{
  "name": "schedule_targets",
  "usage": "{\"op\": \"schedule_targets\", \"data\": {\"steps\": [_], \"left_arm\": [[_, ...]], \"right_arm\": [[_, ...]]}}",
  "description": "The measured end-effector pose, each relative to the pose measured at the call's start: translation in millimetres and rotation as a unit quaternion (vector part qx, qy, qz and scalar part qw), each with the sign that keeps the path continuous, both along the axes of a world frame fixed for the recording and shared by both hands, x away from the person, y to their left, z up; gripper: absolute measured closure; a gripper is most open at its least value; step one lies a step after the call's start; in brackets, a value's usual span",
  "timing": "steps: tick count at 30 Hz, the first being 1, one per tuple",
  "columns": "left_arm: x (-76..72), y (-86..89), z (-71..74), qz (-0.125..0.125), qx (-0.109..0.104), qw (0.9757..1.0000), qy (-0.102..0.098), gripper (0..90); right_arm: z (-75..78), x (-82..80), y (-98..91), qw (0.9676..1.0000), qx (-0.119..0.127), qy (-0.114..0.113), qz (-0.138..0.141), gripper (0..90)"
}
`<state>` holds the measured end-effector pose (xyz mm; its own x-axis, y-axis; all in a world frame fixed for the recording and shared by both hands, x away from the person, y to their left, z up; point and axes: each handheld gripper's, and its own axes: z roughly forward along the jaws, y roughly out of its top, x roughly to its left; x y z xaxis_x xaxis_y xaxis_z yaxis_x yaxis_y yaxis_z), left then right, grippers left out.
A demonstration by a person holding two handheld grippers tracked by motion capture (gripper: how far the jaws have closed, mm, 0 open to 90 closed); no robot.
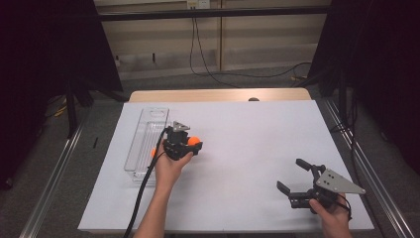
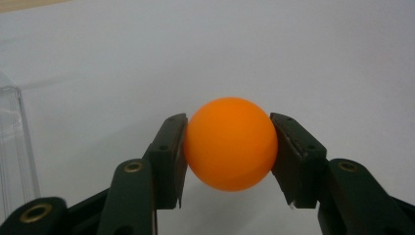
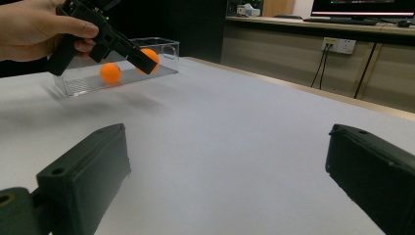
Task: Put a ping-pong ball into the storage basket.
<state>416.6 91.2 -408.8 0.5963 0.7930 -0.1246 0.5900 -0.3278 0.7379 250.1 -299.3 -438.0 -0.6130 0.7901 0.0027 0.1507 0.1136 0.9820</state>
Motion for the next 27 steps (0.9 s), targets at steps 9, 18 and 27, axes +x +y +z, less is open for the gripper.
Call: {"op": "schedule_targets", "data": {"steps": [9, 18, 27], "left_arm": [[0.2, 3.0, 2.1, -0.002, 0.002, 1.0000, 0.000, 50.8], [0.5, 7.0, 4.4, 0.004, -0.003, 1.0000, 0.003, 50.8], [-0.2, 12.8, 10.2, 0.007, -0.009, 0.9999, -0.001, 50.9]], "right_arm": [[0.1, 0.1, -0.4, 1.0000, 0.001, -0.001, 0.000, 2.0], [0.1, 0.1, -0.2, 1.0000, 0.001, -0.001, 0.000, 2.0], [0.0, 0.1, -0.2, 1.0000, 0.001, 0.000, 0.000, 1.9]]}}
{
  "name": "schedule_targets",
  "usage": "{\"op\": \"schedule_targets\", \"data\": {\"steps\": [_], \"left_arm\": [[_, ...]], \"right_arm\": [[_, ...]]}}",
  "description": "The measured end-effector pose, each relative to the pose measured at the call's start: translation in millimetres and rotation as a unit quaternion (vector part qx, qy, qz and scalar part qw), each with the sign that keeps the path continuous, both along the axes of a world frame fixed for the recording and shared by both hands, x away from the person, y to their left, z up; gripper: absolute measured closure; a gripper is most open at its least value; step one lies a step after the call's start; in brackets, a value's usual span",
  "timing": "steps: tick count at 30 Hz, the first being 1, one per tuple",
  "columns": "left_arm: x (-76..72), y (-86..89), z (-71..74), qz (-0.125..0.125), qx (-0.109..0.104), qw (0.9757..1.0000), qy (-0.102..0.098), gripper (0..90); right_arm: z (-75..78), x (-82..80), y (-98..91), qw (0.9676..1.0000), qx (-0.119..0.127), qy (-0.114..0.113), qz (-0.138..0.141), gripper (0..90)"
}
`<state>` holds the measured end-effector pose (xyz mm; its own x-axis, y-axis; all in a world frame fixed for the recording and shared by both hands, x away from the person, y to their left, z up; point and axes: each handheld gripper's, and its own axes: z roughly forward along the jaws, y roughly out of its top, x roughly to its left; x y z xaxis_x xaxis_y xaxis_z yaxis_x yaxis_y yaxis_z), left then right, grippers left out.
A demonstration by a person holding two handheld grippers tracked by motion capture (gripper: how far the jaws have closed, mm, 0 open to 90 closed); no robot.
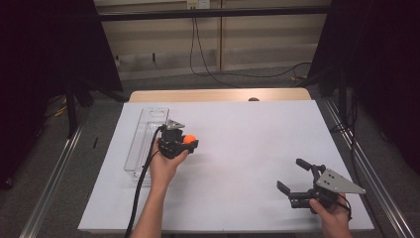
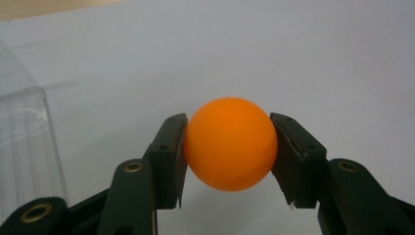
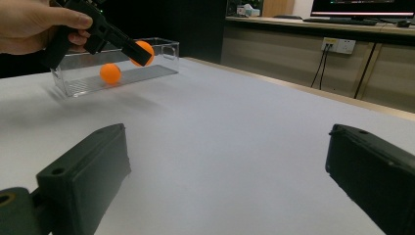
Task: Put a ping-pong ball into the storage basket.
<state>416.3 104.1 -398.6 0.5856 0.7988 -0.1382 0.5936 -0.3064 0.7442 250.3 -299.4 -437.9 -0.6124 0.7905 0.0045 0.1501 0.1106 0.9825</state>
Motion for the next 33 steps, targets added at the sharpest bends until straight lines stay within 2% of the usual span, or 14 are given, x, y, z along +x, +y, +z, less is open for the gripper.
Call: {"op": "schedule_targets", "data": {"steps": [9, 33], "left_arm": [[-1.3, 3.2, 5.7, 0.007, -0.003, 1.0000, -0.005, 50.9], [-1.5, 12.5, 11.7, 0.007, -0.003, 1.0000, 0.004, 50.9]], "right_arm": [[0.0, 0.0, 0.0, 1.0000, 0.000, 0.000, 0.000, 2.0], [0.1, -0.1, 0.1, 1.0000, 0.001, 0.000, 0.000, 1.9]]}}
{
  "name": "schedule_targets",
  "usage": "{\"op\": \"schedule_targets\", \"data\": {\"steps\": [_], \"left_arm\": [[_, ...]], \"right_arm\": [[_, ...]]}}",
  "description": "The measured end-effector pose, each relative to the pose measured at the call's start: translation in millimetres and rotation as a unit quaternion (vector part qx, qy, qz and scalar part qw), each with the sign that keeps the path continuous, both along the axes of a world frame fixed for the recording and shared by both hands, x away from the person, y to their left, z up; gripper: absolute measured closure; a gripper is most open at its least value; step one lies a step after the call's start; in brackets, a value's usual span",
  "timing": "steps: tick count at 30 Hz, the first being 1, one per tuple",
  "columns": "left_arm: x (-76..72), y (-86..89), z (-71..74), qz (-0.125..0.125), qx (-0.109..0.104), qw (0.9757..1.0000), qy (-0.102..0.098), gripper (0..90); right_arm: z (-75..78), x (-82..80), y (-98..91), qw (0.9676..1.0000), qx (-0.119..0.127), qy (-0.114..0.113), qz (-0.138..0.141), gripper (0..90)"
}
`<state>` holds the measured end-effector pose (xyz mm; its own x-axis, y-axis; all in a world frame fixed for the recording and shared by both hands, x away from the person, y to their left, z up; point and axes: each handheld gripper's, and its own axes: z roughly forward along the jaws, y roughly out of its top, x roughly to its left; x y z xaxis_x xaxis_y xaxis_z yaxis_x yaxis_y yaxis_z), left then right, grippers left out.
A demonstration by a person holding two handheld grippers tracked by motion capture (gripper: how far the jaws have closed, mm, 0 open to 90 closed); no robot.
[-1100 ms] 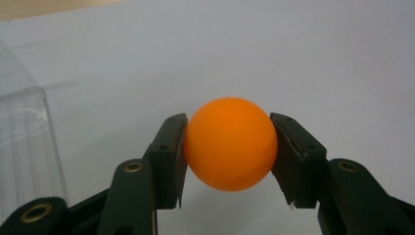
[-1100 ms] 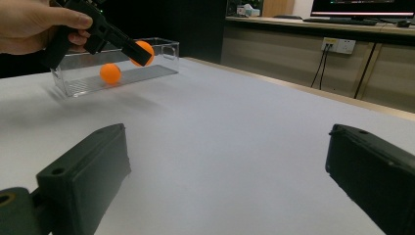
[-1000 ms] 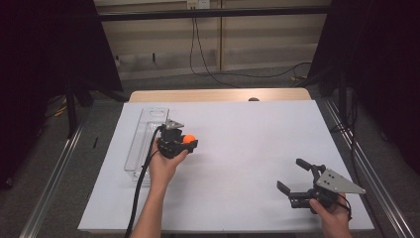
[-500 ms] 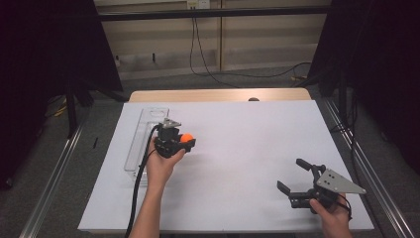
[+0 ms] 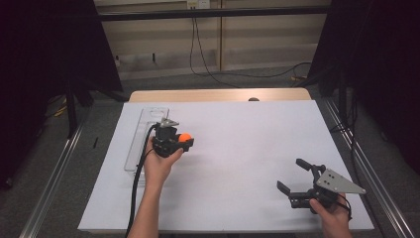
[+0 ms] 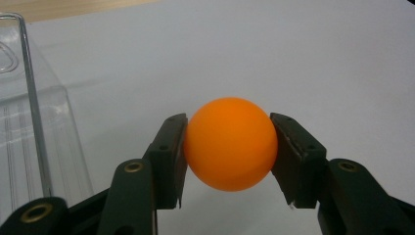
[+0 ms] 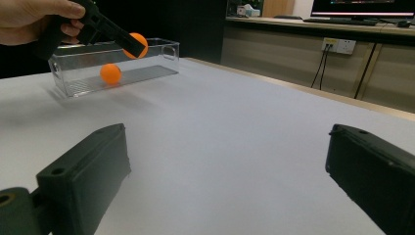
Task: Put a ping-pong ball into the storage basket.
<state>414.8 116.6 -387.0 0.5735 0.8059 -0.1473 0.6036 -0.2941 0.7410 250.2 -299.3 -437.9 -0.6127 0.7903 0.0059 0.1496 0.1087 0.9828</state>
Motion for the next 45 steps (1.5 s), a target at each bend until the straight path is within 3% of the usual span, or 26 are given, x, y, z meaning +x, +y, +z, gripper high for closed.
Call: {"op": "schedule_targets", "data": {"steps": [20, 45], "left_arm": [[-2.2, 6.5, 7.1, 0.007, -0.005, 1.0000, -0.001, 50.9], [-3.8, 15.5, 15.4, 0.010, 0.007, 0.9999, -0.005, 50.9]], "right_arm": [[0.0, -0.2, 0.2, 1.0000, -0.001, -0.001, 0.001, 1.9], [0.2, 0.0, 0.2, 1.0000, -0.001, -0.005, 0.002, 1.9]]}}
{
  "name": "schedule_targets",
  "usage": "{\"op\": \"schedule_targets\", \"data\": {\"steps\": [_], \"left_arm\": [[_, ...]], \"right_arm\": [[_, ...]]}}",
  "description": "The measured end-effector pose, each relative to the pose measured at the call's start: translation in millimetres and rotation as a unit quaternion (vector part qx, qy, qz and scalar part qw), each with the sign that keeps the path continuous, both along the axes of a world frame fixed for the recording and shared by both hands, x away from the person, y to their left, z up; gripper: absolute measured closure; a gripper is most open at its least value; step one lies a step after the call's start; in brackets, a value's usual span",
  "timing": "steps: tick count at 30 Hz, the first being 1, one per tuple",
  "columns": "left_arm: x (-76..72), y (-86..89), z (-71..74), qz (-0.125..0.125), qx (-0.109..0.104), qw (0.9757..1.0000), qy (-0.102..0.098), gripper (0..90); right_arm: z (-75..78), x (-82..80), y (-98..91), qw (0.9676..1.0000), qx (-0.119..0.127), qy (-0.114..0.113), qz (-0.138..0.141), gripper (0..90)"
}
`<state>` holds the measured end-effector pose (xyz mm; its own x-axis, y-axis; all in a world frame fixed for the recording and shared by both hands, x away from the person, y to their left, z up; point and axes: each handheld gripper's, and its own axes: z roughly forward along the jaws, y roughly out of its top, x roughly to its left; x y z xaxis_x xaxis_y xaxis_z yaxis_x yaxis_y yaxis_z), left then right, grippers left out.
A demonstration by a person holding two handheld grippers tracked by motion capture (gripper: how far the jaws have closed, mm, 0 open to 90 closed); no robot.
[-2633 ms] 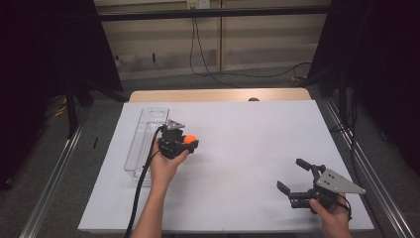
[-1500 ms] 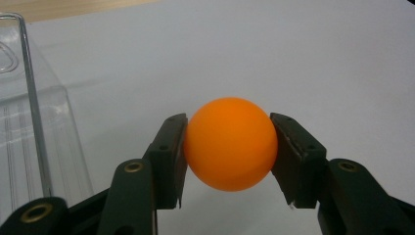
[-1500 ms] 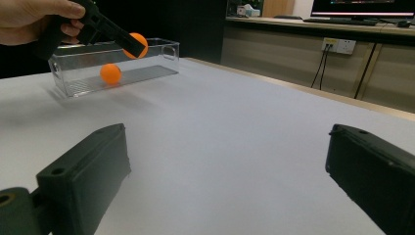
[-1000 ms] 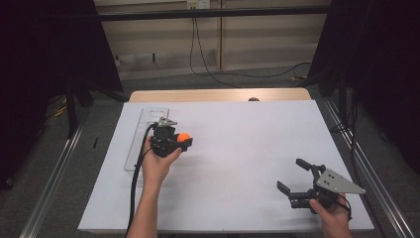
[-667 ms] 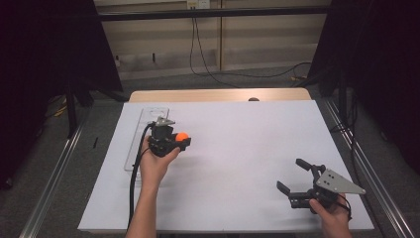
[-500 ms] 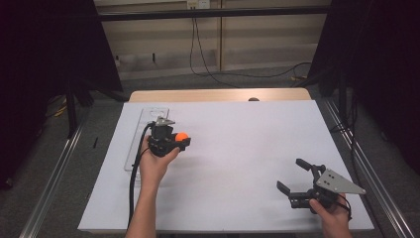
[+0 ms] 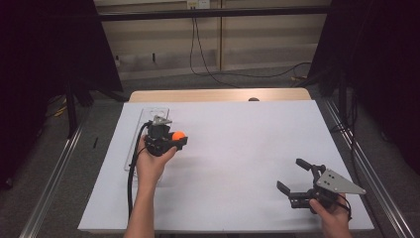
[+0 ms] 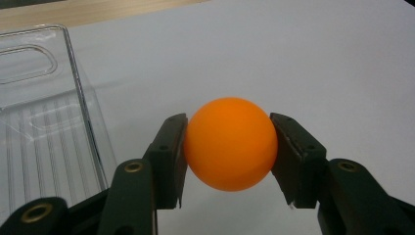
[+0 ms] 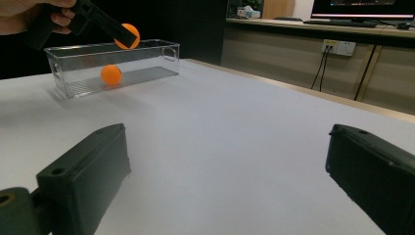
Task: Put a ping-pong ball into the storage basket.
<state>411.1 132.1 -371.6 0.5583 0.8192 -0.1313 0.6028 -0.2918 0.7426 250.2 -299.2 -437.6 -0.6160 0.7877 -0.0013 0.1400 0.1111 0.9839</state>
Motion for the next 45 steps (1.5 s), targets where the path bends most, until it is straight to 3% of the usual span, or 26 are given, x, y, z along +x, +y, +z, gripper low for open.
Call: {"op": "schedule_targets", "data": {"steps": [19, 45], "left_arm": [[0.4, 7.2, 1.7, 0.007, 0.003, 1.0000, 0.006, 50.9], [-0.8, 17.7, 6.5, 0.023, 0.005, 0.9997, -0.001, 51.0]], "right_arm": [[0.0, 0.0, 0.1, 1.0000, 0.002, 0.001, -0.002, 1.9], [0.1, -0.3, 0.1, 1.0000, 0.002, 0.002, 0.000, 2.0]]}}
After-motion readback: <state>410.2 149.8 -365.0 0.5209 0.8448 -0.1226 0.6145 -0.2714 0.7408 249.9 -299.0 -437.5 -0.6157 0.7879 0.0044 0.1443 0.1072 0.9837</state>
